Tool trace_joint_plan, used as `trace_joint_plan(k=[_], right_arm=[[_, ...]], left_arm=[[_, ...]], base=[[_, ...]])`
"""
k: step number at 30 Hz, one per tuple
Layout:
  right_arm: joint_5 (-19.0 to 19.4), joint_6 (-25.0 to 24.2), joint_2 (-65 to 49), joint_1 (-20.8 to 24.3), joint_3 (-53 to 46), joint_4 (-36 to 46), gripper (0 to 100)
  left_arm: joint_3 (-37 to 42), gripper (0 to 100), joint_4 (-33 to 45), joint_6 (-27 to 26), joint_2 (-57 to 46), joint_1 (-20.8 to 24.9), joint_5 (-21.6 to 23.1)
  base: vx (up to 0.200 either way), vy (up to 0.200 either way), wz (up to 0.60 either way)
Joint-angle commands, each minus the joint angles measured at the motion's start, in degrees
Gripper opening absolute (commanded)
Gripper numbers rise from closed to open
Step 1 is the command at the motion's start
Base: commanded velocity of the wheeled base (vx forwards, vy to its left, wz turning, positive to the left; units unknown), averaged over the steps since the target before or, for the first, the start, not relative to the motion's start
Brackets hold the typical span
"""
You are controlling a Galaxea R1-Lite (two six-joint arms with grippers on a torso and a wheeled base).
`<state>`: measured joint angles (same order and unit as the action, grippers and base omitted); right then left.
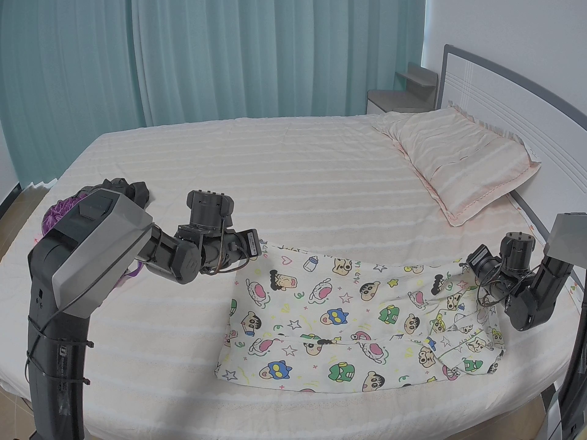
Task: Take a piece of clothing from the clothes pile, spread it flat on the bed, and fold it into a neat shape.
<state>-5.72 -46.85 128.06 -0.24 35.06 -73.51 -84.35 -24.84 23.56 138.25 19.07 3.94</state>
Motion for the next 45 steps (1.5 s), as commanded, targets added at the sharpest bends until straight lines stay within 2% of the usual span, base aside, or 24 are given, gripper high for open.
trace_joint_plan(k=[1, 3, 8, 13, 19, 21, 22, 33, 44, 45], right_arm=[[0.18, 0.18, -1.59, -0.72, -2.45, -0.06, 0], [0.44, 0.44, -1.68, -0.72, -3.07, -0.06, 0], [0.71, 3.52, -1.5, -0.64, -7.37, -0.76, 0], [2.55, 3.96, -1.59, -0.72, -10.63, -0.85, 0], [2.64, 4.75, -1.41, -0.99, -13.79, -1.02, 0], [2.64, 4.75, -1.68, -0.9, -15.2, -1.9, 0], [2.73, 4.92, -1.5, -0.99, -17.31, -4.98, 0], [2.73, 6.95, 3.07, -0.99, -25.48, -16.23, 0], [2.73, 6.77, 5.36, -0.9, -27.85, -16.31, 0], [2.73, 6.68, 5.18, -0.99, -28.2, -16.31, 0]], left_arm=[[6.48, 0, -0.2, -0.45, -2.81, 0.01, 0.11], [7.71, 0, -0.38, -0.45, -3.17, 0.09, 0.11], [16.23, 0, -7.94, -0.98, -4.22, 0.62, 0.11], [23.09, 0, -12.42, -2.47, -5.27, 1.32, 0.11], [28.54, 0, -15.5, -2.82, -5.71, 2.12, 0.02], [30.56, 0, -16.55, -2.82, -6.07, 2.56, 0.02], [33.37, 0, -18.49, -2.82, -6.51, 2.82, 0.11], [41.02, 0, -22.35, -3.96, -6.15, 3.43, 0.11], [44.0, 0, -24.73, -4.84, -5.63, 3.52, 0.11], [44.62, 100, -24.81, -4.84, -5.63, 3.52, 0.11]], base=[[0.0, 0.0, 0.0], [0.0, 0.0, 0.0], [0.0, 0.0, 0.0], [0.0, 0.0, 0.0], [0.0, 0.0, 0.0], [0.0, 0.0, 0.0], [0.0, 0.0, 0.0], [0.0, 0.0, 0.0], [0.0, 0.0, 0.0], [0.0, 0.0, 0.0]])
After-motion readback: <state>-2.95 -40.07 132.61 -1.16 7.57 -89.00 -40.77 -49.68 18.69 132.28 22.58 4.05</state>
